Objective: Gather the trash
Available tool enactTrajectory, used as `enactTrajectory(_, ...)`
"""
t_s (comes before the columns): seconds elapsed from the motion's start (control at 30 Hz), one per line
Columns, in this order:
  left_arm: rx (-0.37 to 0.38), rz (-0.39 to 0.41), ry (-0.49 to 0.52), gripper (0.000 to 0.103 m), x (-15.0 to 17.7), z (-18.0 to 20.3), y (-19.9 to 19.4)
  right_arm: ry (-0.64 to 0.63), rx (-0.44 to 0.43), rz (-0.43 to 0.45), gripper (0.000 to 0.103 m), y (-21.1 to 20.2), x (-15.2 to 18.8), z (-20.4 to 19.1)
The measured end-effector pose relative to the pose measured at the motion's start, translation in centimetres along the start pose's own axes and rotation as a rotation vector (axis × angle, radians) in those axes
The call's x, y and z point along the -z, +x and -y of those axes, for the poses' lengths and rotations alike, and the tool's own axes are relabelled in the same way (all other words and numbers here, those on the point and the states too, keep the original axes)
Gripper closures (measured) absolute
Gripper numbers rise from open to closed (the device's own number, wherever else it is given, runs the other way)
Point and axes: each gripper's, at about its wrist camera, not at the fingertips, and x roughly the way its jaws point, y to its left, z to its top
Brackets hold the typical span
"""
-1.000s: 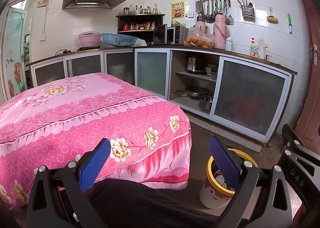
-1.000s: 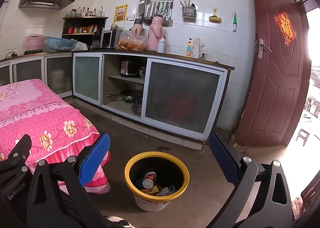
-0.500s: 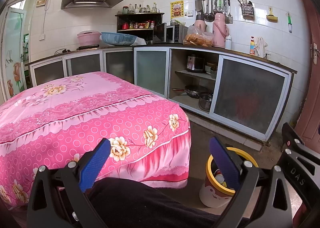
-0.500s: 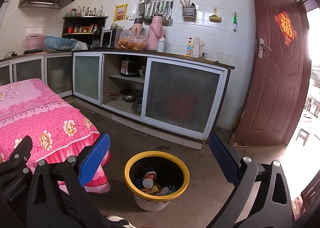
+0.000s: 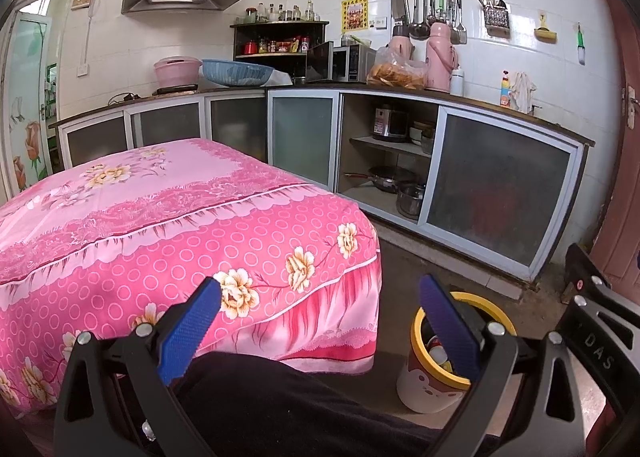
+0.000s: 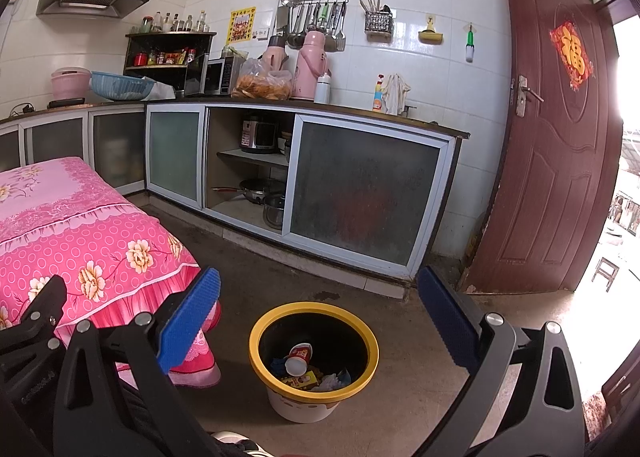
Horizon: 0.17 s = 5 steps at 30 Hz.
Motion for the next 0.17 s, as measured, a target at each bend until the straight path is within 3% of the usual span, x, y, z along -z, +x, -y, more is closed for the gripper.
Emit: enactTrajectory(0.17, 0.000, -0.018, -0.005, 0.008, 0.05, -0.21, 0.30, 0.005, 0.000, -0.004, 0.008, 0.03, 0.58, -0.05)
